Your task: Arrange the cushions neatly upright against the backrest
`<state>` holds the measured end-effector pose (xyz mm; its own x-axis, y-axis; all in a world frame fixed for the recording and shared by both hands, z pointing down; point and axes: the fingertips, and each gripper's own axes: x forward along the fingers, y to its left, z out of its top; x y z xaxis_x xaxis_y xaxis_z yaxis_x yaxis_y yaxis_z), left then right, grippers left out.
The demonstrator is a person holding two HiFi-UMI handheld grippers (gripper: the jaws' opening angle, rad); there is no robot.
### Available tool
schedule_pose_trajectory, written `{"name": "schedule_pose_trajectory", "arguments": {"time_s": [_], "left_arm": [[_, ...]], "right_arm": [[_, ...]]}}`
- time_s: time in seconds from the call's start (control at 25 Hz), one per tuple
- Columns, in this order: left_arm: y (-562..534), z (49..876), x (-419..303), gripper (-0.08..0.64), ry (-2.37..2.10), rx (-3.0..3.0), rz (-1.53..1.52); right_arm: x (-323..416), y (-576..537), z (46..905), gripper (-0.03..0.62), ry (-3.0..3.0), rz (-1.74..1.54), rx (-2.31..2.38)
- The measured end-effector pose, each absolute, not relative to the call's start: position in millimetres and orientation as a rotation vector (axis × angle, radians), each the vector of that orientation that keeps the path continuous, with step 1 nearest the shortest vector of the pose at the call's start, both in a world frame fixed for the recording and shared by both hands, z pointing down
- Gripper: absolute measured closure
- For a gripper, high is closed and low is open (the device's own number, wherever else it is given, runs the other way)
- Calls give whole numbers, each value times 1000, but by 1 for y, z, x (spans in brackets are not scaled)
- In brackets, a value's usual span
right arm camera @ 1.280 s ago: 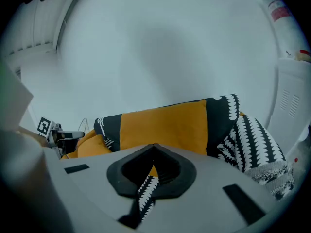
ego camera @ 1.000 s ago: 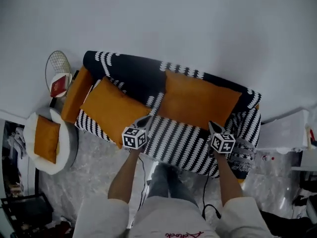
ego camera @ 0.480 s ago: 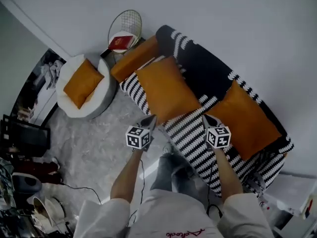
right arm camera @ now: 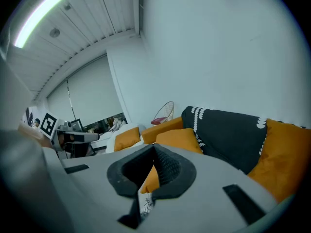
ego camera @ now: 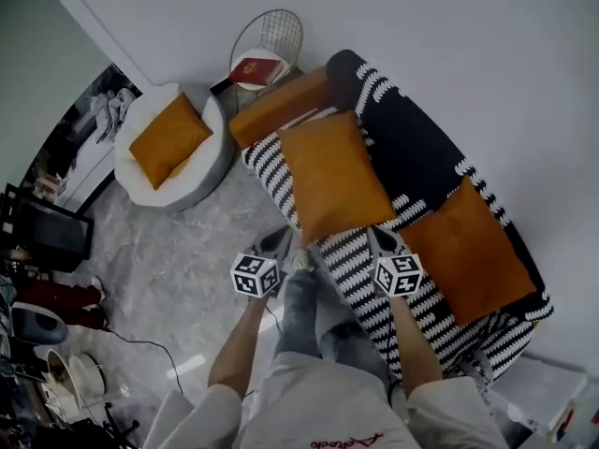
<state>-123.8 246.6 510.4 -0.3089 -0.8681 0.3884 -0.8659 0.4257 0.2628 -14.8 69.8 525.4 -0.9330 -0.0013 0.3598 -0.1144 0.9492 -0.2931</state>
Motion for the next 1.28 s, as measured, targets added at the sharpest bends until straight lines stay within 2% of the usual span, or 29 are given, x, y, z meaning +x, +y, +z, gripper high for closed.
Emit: {"name": "schedule_pose_trajectory", "arguments": {"time_s": [0.36, 1.28], "left_arm": [[229, 524, -145, 531, -2148, 1531, -20], [142, 583, -357, 531, -1887, 1605, 41]], "right_arm": [[-7, 75, 533, 565, -2692, 428, 233], [-176, 22, 594, 565, -2452, 533, 417]]}}
